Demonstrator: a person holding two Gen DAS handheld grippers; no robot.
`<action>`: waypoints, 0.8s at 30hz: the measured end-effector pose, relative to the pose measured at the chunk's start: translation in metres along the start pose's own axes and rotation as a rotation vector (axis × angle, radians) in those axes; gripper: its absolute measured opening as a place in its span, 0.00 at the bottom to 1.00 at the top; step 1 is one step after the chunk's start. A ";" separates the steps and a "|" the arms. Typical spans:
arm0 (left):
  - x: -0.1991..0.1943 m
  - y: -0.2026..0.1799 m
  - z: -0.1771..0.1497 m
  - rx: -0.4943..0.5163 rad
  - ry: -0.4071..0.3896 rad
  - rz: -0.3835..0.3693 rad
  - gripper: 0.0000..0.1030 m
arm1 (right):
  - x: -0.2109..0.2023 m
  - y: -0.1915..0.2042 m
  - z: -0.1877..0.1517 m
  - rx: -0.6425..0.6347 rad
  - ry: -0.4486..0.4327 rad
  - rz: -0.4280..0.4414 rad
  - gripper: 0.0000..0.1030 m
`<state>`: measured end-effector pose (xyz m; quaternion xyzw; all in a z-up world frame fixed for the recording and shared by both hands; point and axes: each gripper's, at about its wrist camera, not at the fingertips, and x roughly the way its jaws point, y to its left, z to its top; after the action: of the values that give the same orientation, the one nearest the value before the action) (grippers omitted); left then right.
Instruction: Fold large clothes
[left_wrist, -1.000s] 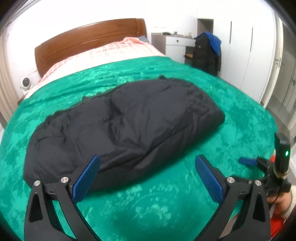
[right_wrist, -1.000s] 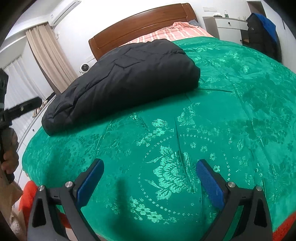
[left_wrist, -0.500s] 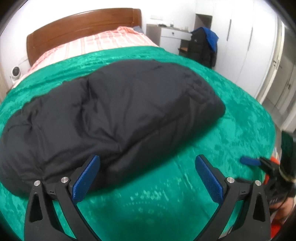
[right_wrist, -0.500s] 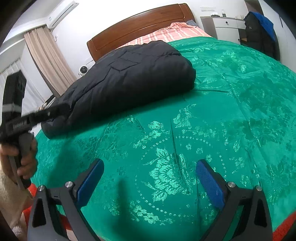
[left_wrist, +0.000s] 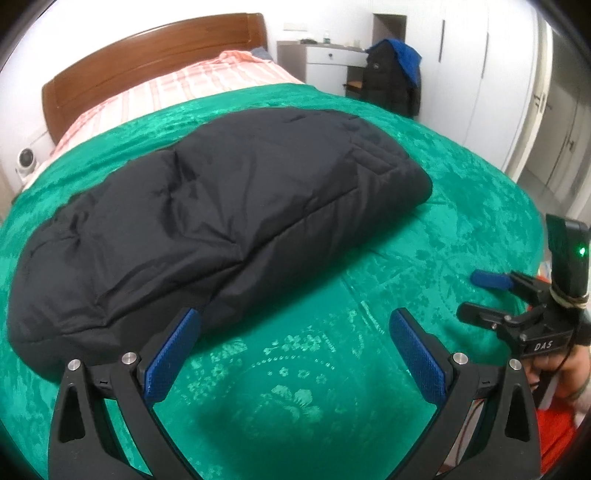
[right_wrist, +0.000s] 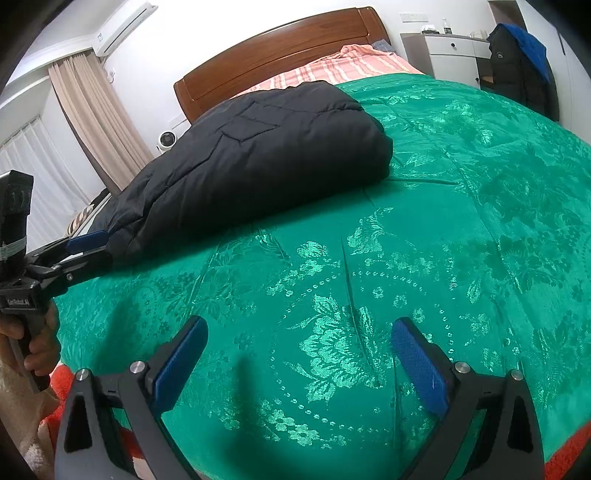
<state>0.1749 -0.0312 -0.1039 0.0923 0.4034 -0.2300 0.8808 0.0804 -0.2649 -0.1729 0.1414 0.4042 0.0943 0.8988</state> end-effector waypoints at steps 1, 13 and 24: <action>-0.002 0.002 0.000 -0.010 -0.002 0.000 0.99 | 0.000 0.000 0.000 0.000 0.000 0.000 0.96; -0.020 0.018 0.005 -0.056 -0.038 0.027 0.99 | 0.000 0.000 -0.001 -0.005 0.003 -0.004 0.96; -0.037 0.040 0.043 -0.058 -0.139 0.046 0.99 | -0.010 -0.012 0.015 0.052 -0.034 0.014 0.96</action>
<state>0.2017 0.0013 -0.0487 0.0597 0.3454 -0.2040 0.9141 0.0861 -0.2819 -0.1603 0.1693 0.3901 0.0876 0.9008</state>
